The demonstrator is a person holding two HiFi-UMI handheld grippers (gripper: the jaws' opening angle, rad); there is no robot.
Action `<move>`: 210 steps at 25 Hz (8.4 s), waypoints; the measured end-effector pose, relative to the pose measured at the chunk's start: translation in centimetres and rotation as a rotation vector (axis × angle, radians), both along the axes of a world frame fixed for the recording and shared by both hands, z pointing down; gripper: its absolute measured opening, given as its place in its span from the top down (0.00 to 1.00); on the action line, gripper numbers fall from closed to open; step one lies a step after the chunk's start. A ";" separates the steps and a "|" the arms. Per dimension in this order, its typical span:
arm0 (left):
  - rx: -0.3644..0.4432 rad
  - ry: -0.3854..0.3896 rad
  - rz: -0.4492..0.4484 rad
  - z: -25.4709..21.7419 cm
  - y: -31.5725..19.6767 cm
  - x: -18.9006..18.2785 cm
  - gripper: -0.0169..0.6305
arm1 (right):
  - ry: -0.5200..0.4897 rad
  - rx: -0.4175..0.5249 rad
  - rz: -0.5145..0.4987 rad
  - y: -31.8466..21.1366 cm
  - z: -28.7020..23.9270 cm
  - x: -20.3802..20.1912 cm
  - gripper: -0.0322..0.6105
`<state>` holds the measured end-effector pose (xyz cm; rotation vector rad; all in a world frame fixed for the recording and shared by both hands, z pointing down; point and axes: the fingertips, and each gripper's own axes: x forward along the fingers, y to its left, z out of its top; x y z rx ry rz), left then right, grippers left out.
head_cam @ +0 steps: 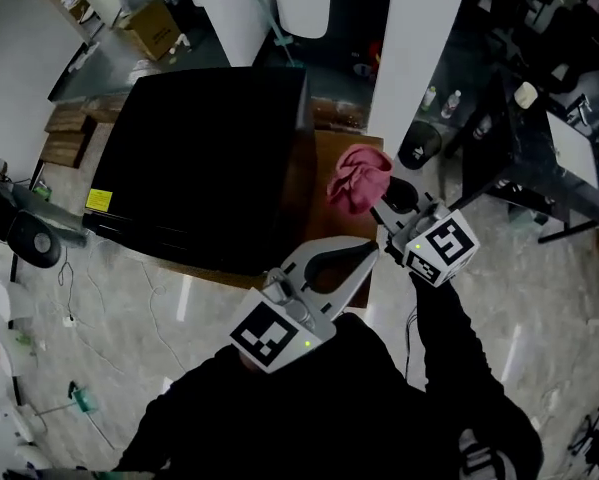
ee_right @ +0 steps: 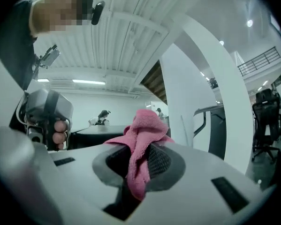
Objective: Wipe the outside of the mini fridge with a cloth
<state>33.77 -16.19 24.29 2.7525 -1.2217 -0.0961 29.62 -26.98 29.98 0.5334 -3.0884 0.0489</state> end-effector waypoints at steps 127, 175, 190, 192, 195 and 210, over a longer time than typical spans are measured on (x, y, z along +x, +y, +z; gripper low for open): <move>0.084 -0.078 -0.251 -5.3 8.9 -63.3 0.97 | 0.912 0.129 -0.119 10.5 -1.8 -58.3 0.88; 0.162 -0.095 0.016 -2.9 17.9 -83.6 0.97 | -0.392 0.034 0.710 28.0 -10.8 -68.7 0.87; 0.224 -0.029 0.188 -1.0 14.9 -83.3 0.97 | -0.740 -0.211 0.968 23.7 -2.9 -68.9 0.87; 0.221 -0.036 0.199 -0.4 14.5 -82.9 0.97 | -0.793 -0.252 0.970 22.9 -2.0 -68.3 0.87; 0.217 -0.045 0.208 0.1 13.9 -82.5 0.97 | -0.870 -0.311 0.976 22.1 -0.9 -67.3 0.87; 0.201 -0.091 0.266 3.1 6.1 -78.7 0.97 | -1.104 -0.476 0.923 19.3 2.1 -63.9 0.87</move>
